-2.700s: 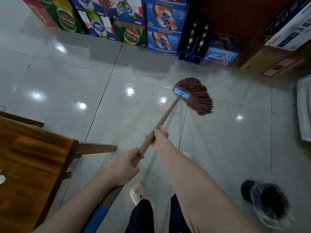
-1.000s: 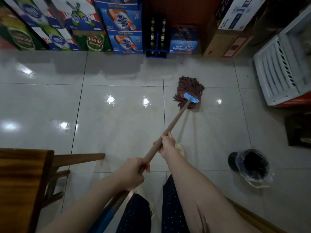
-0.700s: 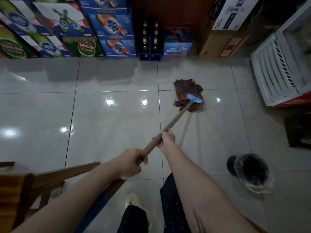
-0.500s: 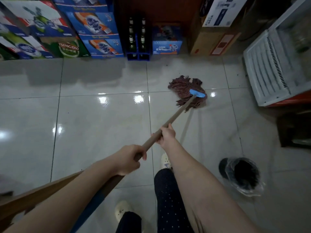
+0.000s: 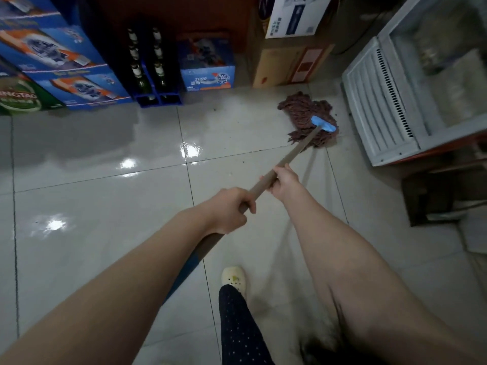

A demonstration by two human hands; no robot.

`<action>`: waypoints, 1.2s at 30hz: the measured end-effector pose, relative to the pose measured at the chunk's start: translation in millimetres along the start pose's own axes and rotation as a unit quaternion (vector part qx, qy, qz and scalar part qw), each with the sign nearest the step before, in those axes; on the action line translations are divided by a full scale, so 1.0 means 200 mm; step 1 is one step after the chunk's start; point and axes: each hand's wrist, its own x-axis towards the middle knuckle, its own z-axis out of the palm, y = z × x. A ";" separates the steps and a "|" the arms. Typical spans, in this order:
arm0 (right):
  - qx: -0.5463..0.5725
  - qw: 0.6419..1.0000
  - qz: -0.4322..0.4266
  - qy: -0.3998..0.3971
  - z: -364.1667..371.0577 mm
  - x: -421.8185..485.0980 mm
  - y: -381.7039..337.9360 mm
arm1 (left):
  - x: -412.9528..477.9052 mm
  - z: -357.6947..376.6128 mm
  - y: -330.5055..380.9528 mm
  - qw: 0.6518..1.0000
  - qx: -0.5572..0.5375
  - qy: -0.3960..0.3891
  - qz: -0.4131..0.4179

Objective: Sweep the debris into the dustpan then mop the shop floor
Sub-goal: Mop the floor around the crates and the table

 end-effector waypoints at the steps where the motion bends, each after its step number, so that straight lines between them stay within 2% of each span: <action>1: 0.004 1.000 0.002 0.003 -0.01 0.02 -0.02 | 0.02 0.00 0.00 1.000 -0.003 0.000 0.000; 6: -0.007 1.000 0.011 0.016 -0.04 0.01 0.09 | -0.07 0.12 -0.08 0.998 -0.066 0.006 -0.021; 10: -0.033 0.999 0.022 0.023 -0.09 -0.11 0.31 | -0.29 0.31 -0.19 0.982 -0.182 0.015 -0.052; 13: -0.046 0.998 0.034 0.016 -0.11 -0.23 0.50 | -0.50 0.41 -0.27 0.975 -0.211 0.016 -0.064; 22: -0.067 0.997 0.044 -0.015 -0.03 -0.69 1.11 | -1.15 0.54 -0.61 0.988 -0.137 0.032 -0.063; 29: -0.081 0.994 0.073 -0.031 -0.02 -1.03 1.65 | -1.69 0.73 -0.88 0.988 -0.123 0.024 -0.091; 32: -0.065 0.994 0.083 -0.037 -0.02 -1.11 1.76 | -1.80 0.76 -0.92 0.990 -0.099 0.035 -0.093; 36: -0.046 0.995 0.080 -0.038 -0.03 -1.11 1.71 | -1.76 0.75 -0.88 0.997 -0.017 0.042 -0.060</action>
